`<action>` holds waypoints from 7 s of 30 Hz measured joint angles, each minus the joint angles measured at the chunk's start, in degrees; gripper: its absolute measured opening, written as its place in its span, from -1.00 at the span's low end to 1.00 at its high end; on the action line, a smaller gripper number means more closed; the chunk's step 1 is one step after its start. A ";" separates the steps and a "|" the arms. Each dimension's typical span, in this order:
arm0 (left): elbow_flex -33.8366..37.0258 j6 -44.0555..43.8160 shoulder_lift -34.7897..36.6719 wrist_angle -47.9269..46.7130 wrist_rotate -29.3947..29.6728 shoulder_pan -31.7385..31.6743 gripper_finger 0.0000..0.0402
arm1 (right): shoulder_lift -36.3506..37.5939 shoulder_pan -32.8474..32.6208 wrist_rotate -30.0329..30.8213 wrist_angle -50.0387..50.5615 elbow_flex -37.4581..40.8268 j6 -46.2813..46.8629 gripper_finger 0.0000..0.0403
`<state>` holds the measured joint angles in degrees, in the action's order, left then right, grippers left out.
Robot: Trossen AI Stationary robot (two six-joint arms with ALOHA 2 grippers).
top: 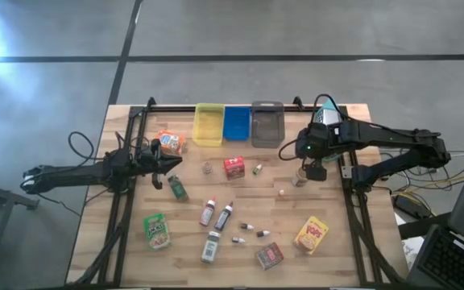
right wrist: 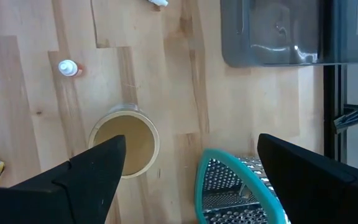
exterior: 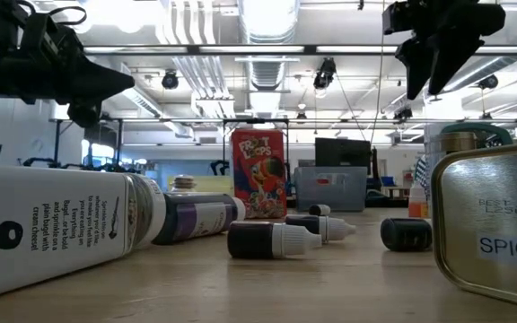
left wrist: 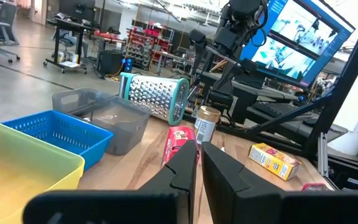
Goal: Pick & Place Kitchen Items
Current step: Put the gold seasoning bottle into the black bin
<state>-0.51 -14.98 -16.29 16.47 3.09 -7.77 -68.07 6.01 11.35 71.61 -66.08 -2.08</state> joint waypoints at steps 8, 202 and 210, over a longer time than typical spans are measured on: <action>0.00 0.00 0.02 0.00 0.54 -0.02 -0.85 | 0.02 -0.01 -4.41 -0.45 2.81 0.82 0.69; 0.13 0.00 0.02 -3.30 2.54 -0.02 -0.85 | -53.10 37.20 -19.23 -12.47 -42.37 -29.58 0.42; 0.15 0.11 0.00 -3.37 2.56 0.00 -0.85 | -54.86 37.70 -19.50 -12.63 -42.27 -29.60 0.37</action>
<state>-0.36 -14.87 -16.29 13.10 5.65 -7.77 -122.94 43.72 -8.14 58.99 -108.35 -31.68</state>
